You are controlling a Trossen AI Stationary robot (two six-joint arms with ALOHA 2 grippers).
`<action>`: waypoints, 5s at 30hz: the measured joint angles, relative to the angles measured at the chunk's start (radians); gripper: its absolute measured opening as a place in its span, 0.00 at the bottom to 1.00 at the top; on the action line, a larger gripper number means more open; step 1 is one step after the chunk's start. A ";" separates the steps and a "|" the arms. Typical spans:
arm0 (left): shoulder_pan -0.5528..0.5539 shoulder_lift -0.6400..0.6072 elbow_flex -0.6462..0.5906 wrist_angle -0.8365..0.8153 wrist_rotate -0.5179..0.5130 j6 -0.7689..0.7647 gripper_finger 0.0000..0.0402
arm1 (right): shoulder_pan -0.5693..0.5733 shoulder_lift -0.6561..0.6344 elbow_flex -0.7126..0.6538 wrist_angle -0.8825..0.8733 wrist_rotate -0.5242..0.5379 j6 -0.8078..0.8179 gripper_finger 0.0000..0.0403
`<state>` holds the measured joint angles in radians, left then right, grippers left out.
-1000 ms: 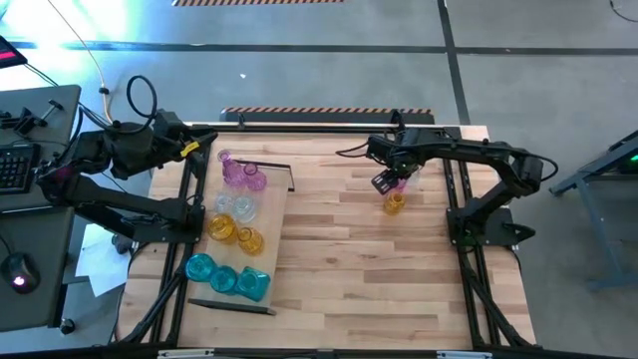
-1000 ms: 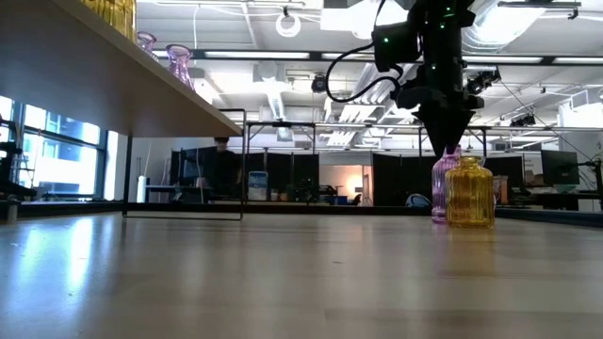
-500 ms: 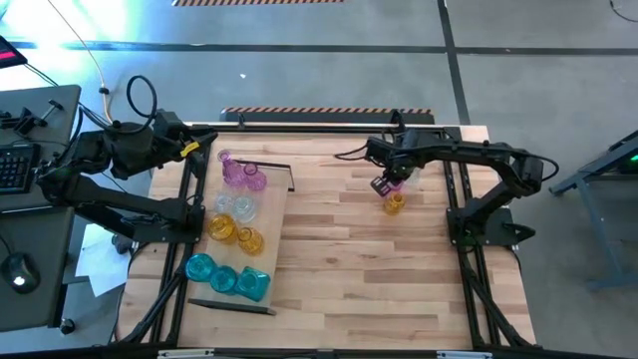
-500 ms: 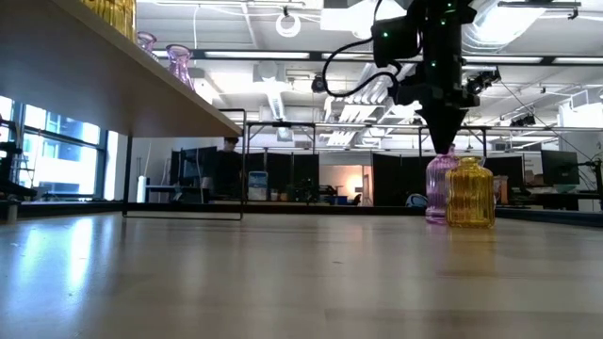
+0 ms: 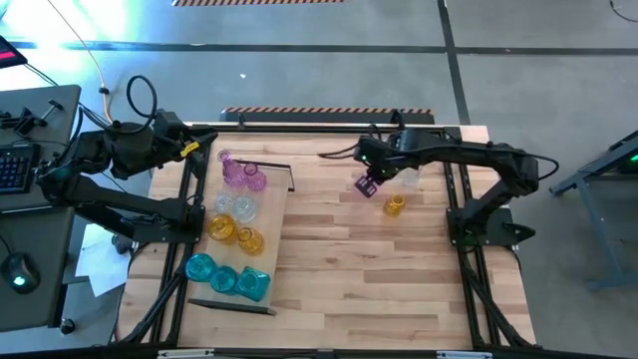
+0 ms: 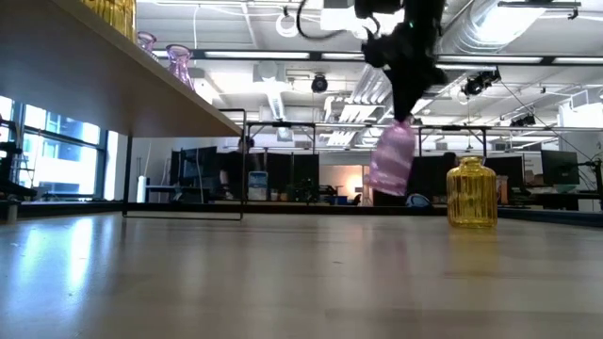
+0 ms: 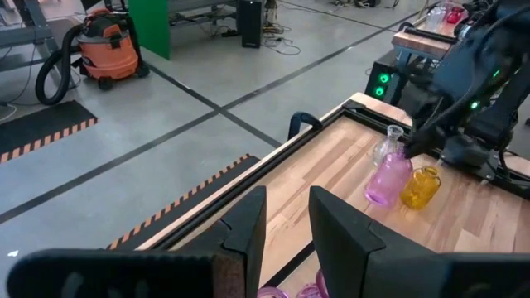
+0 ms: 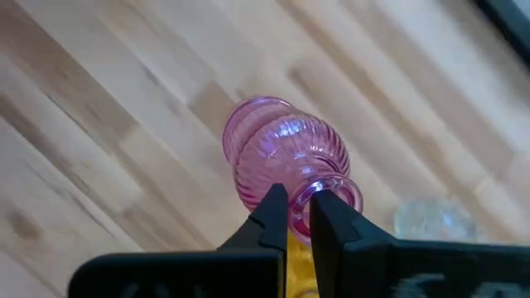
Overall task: Sort vases onto shelf
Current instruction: Put the violet flower vase on the shelf
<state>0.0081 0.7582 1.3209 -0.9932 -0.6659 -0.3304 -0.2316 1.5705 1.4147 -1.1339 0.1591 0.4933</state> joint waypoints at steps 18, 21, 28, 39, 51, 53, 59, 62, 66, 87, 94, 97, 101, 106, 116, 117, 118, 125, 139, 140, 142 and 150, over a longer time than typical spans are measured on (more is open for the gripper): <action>0.000 0.000 0.000 0.000 0.019 -0.007 0.22 | 0.118 0.369 0.885 -0.185 -0.007 -0.226 0.00; 0.000 0.000 0.000 -0.002 0.036 -0.008 0.22 | 0.116 0.393 0.889 -0.083 -0.047 -0.267 0.00; 0.000 0.000 0.000 -0.003 0.040 -0.008 0.22 | 0.107 0.396 0.810 -0.035 -0.100 -0.295 0.00; 0.000 0.032 0.000 -0.003 0.155 -0.034 0.22 | 0.121 0.404 0.810 0.069 -0.118 -0.382 0.00; 0.000 0.240 0.000 0.032 0.317 0.042 0.22 | 0.121 0.407 0.810 0.124 -0.186 -0.402 0.00; 0.000 0.269 0.000 0.038 0.325 0.052 0.22 | 0.121 0.410 0.810 0.124 -0.198 -0.405 0.00; 0.000 0.343 0.001 0.039 0.459 0.053 0.22 | 0.121 0.443 0.810 0.122 -0.203 -0.408 0.00; 0.000 0.374 0.000 0.041 0.476 0.046 0.22 | 0.121 0.455 0.810 0.127 -0.223 -0.408 0.00; 0.000 0.388 0.001 0.042 0.477 0.042 0.22 | 0.121 0.461 0.810 0.125 -0.232 -0.408 0.00; 0.046 0.481 0.001 -0.004 0.533 0.019 0.22 | 0.121 0.464 0.810 0.134 -0.231 -0.407 0.00; 0.052 0.506 0.000 -0.033 0.528 0.027 0.22 | 0.121 0.464 0.810 0.135 -0.231 -0.408 0.00; 0.052 0.505 0.000 -0.034 0.528 0.027 0.22 | 0.121 0.464 0.810 0.137 -0.231 -0.408 0.00; 0.058 0.505 0.000 -0.038 0.530 0.021 0.22 | 0.121 0.464 0.810 0.145 -0.233 -0.415 0.00; 0.072 0.504 0.000 -0.052 0.530 0.018 0.22 | 0.120 0.464 0.810 0.155 -0.236 -0.415 0.00; 0.073 0.518 0.002 -0.059 0.541 0.009 0.22 | 0.121 0.464 0.810 0.159 -0.241 -0.416 0.00; 0.073 0.520 0.002 -0.060 0.541 0.009 0.22 | 0.121 0.464 0.809 0.159 -0.241 -0.416 0.00; 0.073 0.522 0.002 -0.061 0.542 0.008 0.22 | 0.121 0.464 0.809 0.159 -0.241 -0.416 0.00; 0.073 0.538 0.002 -0.090 0.553 0.000 0.22 | 0.121 0.464 0.809 0.163 -0.243 -0.418 0.00; 0.072 0.537 -0.024 -0.126 0.552 -0.029 0.22 | 0.120 0.510 0.812 0.224 -0.282 -0.423 0.00; 0.072 0.535 -0.033 -0.120 0.552 -0.033 0.22 | 0.120 0.511 0.812 0.224 -0.281 -0.423 0.00; 0.072 0.531 -0.048 -0.113 0.552 -0.034 0.22 | 0.120 0.513 0.824 0.214 -0.281 -0.423 0.00; 0.066 0.532 -0.061 -0.101 0.544 -0.035 0.22 | 0.120 0.515 0.829 0.216 -0.274 -0.428 0.00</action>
<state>0.0742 1.2901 1.2598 -1.0939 -0.1222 -0.3653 -0.1112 2.0853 2.2436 -0.9175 -0.1145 0.0658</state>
